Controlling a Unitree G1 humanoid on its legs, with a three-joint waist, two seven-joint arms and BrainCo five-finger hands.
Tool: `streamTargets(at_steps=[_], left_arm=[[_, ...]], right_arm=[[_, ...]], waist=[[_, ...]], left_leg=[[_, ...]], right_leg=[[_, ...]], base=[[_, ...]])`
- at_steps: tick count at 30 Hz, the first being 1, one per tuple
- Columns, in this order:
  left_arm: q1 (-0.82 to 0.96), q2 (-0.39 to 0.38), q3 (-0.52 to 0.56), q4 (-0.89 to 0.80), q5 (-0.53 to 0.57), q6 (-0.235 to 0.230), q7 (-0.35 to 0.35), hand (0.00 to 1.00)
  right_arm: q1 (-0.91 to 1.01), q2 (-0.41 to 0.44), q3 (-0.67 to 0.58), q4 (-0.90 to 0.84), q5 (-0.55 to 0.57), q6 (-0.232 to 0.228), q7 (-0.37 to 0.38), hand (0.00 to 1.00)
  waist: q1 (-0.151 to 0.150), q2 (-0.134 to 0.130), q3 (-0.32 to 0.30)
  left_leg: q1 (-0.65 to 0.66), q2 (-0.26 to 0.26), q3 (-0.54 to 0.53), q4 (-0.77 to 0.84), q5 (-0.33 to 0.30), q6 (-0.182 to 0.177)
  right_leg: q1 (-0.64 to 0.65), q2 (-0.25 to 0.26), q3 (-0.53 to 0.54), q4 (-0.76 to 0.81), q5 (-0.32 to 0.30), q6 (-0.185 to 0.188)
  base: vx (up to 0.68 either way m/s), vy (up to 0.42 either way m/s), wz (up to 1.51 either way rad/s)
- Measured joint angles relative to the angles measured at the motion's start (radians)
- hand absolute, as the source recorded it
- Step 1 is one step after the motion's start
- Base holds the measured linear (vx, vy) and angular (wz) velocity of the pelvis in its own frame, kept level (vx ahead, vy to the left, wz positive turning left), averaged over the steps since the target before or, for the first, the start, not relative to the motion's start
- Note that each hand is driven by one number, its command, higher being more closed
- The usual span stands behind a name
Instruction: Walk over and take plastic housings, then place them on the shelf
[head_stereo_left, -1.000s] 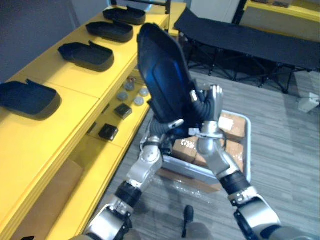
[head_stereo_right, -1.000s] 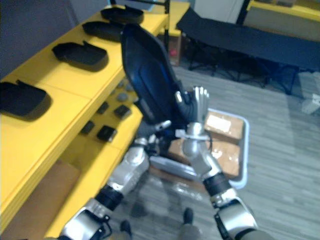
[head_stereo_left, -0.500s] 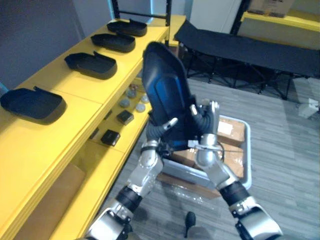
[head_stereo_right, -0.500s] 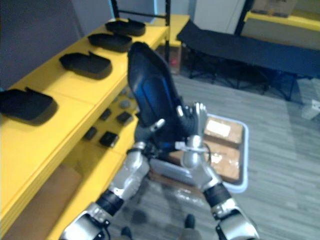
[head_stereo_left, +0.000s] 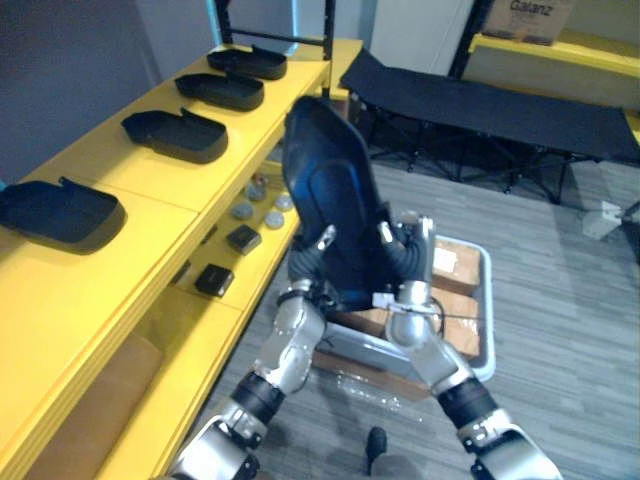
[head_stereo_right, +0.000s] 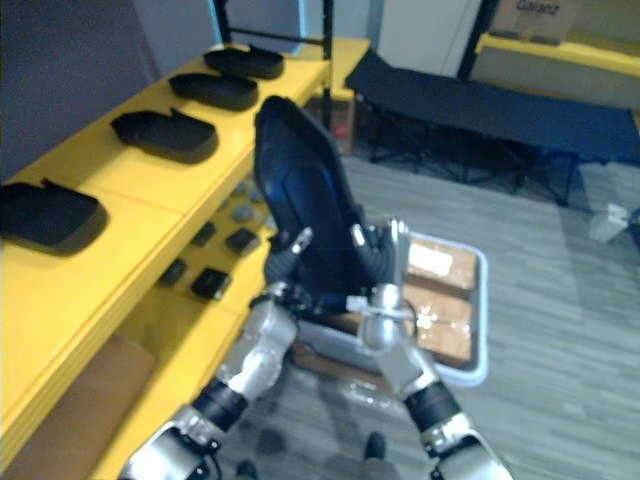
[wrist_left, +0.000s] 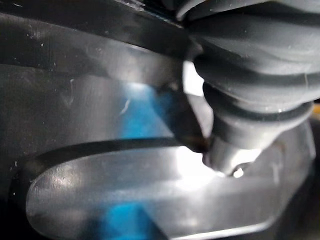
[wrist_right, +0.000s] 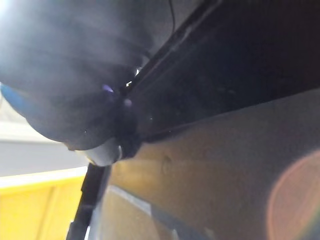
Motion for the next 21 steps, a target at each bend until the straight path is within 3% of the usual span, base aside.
streamTargets(at_steps=[5,7,8,10,12,13,16,19,21], left_arm=[[0.0,0.01,0.001,-0.001,0.064,0.017,-0.009,1.0],[0.0,0.024,0.018,-0.024,0.161,0.025,-0.009,1.0],[0.0,0.031,0.025,-0.037,0.191,0.03,-0.009,1.0],[0.003,0.067,0.054,-0.117,0.322,0.047,0.011,1.0],[0.008,0.067,0.082,-0.155,0.372,0.053,0.013,1.0],[0.019,0.067,0.122,-0.21,0.478,0.059,0.035,1.0],[0.026,0.043,0.167,-0.259,0.631,0.059,0.081,1.0],[0.045,0.033,0.205,-0.261,0.754,0.067,0.127,1.0],[0.077,0.036,0.245,-0.248,0.854,0.103,0.16,1.0]], right_arm=[[0.02,-0.039,-0.001,-0.012,0.062,-0.066,0.067,0.0],[0.02,-0.075,-0.001,-0.062,0.102,-0.083,0.146,0.0],[0.02,-0.085,-0.001,-0.083,0.118,-0.083,0.172,0.0],[0.02,-0.127,-0.001,-0.189,0.251,-0.083,0.315,0.0],[0.019,-0.144,-0.002,-0.233,0.298,-0.08,0.366,0.0],[0.013,-0.165,-0.022,-0.329,0.409,-0.064,0.469,0.0],[-0.018,-0.165,-0.082,-0.455,0.578,-0.039,0.583,0.0],[-0.059,-0.162,-0.169,-0.528,0.652,-0.034,0.617,0.0],[-0.075,-0.162,-0.283,-0.591,0.714,-0.031,0.619,0.0]], waist=[[0.0,0.0,0.0],[0.001,-0.001,0.001],[0.002,-0.001,0.001],[0.003,-0.002,0.001],[0.005,-0.003,0.001],[0.006,-0.003,0.001],[0.005,-0.004,0.0],[0.003,-0.005,-0.002],[-0.001,-0.007,-0.01]], left_leg=[[0.0,0.002,0.001,0.003,-0.002,-0.001],[0.0,0.01,0.0,0.004,-0.002,-0.002],[0.0,0.012,0.0,0.004,-0.003,-0.002],[0.003,0.016,0.001,0.006,-0.004,-0.005],[0.009,0.02,0.004,0.006,-0.006,-0.008],[0.021,0.025,0.01,0.006,-0.01,-0.013],[0.027,0.025,0.025,0.004,-0.011,-0.013],[0.036,0.025,0.03,0.002,-0.012,-0.014],[0.036,0.026,0.032,0.002,-0.013,-0.014]], right_leg=[[0.001,0.002,0.0,0.0,-0.001,-0.001],[0.002,0.004,0.0,0.0,-0.002,-0.004],[0.002,0.004,0.0,0.0,-0.003,-0.005],[0.006,0.016,-0.003,0.0,-0.004,-0.008],[0.009,0.02,-0.003,0.0,-0.004,-0.008],[0.016,0.025,-0.003,0.0,-0.005,-0.009],[0.016,0.027,0.001,0.001,-0.005,-0.009],[0.018,0.028,0.01,0.008,-0.003,-0.007],[0.018,0.03,0.015,0.009,-0.003,-0.006]], base=[[0.0,0.0,0.0],[0.0,0.0,0.0],[0.0,0.0,0.0],[0.0,0.0,0.0],[0.01,-0.012,-0.06],[0.01,-0.006,-0.08],[0.0,0.005,-0.09],[0.0,0.007,-0.09],[0.0,0.005,-0.06]])
